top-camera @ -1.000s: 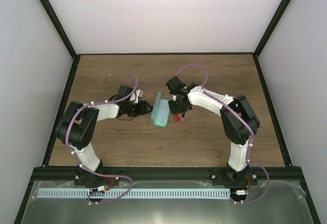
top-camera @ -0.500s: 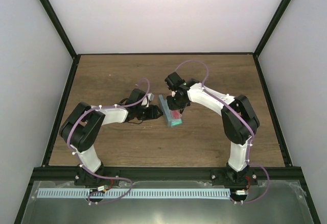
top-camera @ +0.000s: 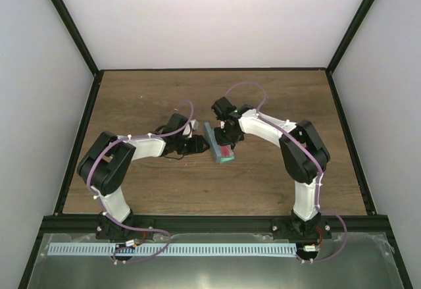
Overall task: Organize the sunglasses
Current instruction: Place the sunglasses in the sunglasses case.
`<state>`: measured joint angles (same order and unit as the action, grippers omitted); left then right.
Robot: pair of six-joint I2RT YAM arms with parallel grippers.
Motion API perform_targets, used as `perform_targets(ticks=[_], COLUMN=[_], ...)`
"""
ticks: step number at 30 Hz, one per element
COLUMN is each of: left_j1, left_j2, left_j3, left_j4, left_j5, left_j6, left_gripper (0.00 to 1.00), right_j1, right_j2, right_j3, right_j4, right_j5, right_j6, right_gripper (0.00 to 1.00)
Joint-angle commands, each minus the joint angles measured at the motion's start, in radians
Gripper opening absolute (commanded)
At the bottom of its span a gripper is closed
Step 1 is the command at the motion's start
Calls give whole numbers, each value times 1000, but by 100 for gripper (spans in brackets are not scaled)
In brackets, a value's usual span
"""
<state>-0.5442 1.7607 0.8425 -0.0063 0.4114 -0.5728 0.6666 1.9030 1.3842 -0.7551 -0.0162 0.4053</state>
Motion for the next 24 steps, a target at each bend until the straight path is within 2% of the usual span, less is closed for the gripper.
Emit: perform_targets(ticks=[1,18,24], left_j1=[-13,-13,-13], left_j2=[63,74,83], left_j3=[-33,-26,-13], left_j4=[-124,-146,-145], left_j5=[-31,-28,-24], left_j6=[7,30,34], left_gripper=[58,58,58], right_j1=[8,9,8], right_j2=[36,91,117], right_j3=[3,29,23], right_j4=[29,16,12], right_j5=[-20,67,41], right_j6=[10,-71,-86], right_gripper=[13,12,17])
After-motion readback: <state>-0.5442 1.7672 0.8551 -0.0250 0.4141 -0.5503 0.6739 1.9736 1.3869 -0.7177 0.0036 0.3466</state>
